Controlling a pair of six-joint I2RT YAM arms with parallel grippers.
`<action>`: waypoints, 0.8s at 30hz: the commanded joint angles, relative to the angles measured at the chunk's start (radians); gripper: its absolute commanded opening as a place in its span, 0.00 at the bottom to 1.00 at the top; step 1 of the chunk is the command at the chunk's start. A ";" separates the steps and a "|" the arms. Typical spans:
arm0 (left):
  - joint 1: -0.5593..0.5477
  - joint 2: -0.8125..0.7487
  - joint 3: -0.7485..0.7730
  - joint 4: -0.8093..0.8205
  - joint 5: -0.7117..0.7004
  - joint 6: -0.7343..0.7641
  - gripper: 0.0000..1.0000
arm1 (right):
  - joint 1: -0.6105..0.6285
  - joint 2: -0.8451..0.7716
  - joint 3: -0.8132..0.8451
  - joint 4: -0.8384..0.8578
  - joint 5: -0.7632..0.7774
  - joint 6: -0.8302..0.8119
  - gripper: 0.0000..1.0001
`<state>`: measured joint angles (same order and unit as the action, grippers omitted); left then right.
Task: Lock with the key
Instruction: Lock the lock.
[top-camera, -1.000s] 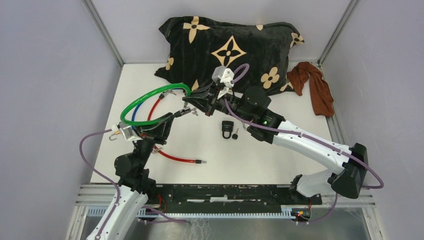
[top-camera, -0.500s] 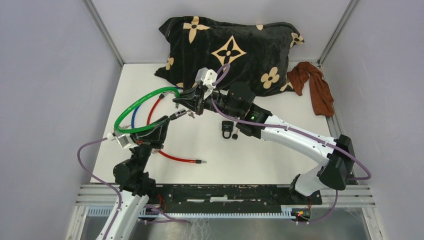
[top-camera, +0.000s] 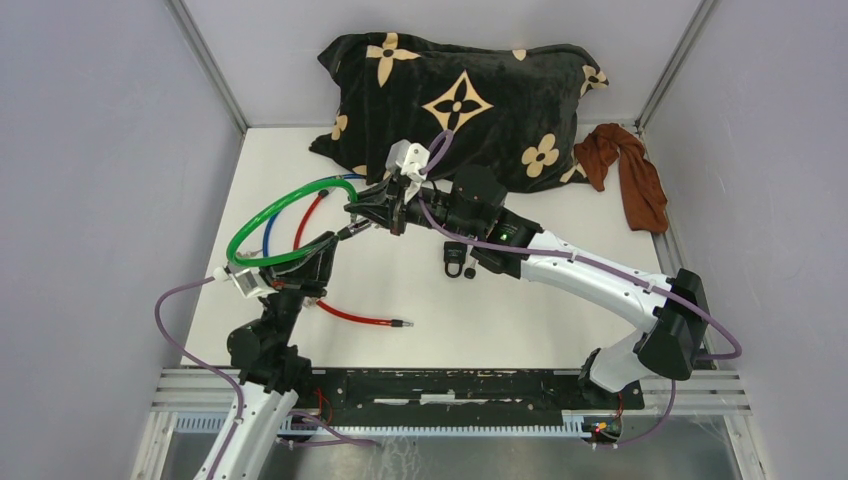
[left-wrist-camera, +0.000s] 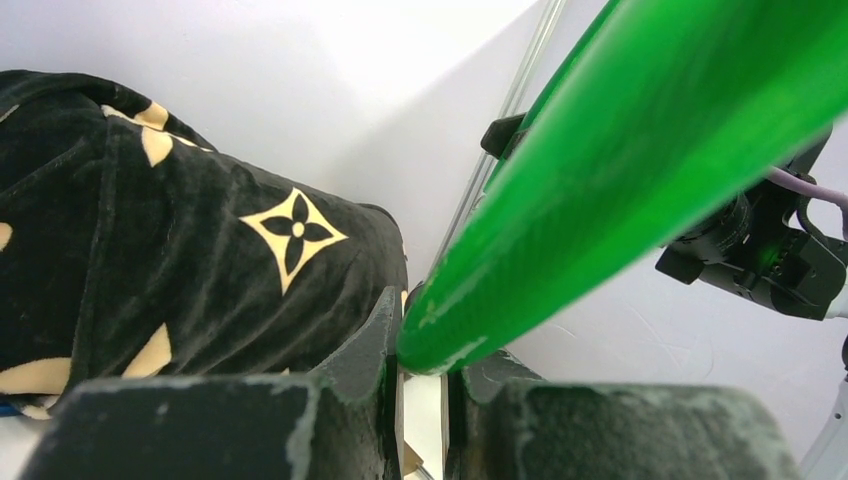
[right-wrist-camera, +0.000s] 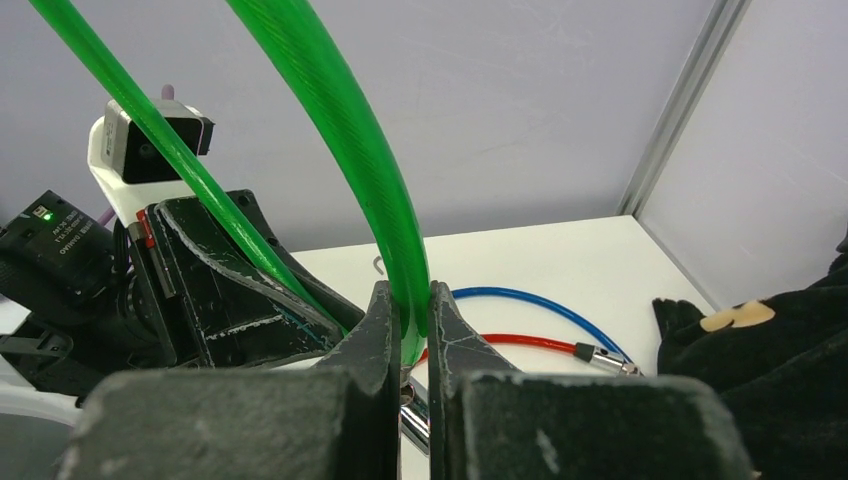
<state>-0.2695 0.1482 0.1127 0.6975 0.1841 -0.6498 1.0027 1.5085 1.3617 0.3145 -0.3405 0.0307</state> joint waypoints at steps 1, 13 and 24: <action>0.003 -0.013 0.002 0.011 -0.011 -0.005 0.02 | 0.022 -0.010 0.025 0.003 -0.033 -0.005 0.00; 0.007 -0.018 0.007 0.015 -0.032 -0.026 0.02 | 0.022 0.010 0.017 -0.020 -0.006 -0.023 0.00; 0.009 -0.019 0.005 0.023 -0.021 -0.025 0.02 | 0.022 0.040 0.041 -0.010 -0.006 -0.023 0.00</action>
<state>-0.2691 0.1364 0.1108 0.6838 0.1593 -0.6510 1.0069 1.5387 1.3617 0.2890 -0.3279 0.0196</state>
